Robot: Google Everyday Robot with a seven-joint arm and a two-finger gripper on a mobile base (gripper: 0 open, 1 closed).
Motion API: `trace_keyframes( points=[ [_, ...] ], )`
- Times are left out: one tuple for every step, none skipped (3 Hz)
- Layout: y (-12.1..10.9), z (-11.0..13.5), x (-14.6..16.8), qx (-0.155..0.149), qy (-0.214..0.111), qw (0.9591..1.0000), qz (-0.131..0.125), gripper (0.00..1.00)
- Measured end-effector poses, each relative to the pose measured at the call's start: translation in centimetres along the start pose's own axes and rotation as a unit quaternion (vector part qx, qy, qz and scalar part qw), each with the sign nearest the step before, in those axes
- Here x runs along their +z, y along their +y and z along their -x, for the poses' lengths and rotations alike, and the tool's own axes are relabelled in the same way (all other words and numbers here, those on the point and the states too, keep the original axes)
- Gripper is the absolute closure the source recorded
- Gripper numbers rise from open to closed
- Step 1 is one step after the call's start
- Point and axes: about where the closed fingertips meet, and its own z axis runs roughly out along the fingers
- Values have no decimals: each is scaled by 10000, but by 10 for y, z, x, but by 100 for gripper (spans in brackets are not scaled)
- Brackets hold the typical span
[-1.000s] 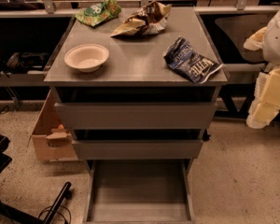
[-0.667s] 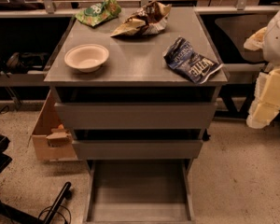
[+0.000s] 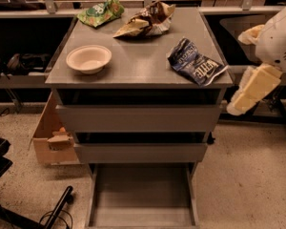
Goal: Place blue chip bag into bottom drawer
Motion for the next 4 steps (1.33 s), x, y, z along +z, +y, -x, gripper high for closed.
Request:
trace_keyframes(
  points=[
    [-54,15,28,189,-742,9968,-223,0],
    [-104,40,54,423,-1445,9881,-329,0],
    [-143,64,98,529,-1776,9823,-253,0],
    [-168,75,139,582,-1966,9786,-153,0]
  ],
)
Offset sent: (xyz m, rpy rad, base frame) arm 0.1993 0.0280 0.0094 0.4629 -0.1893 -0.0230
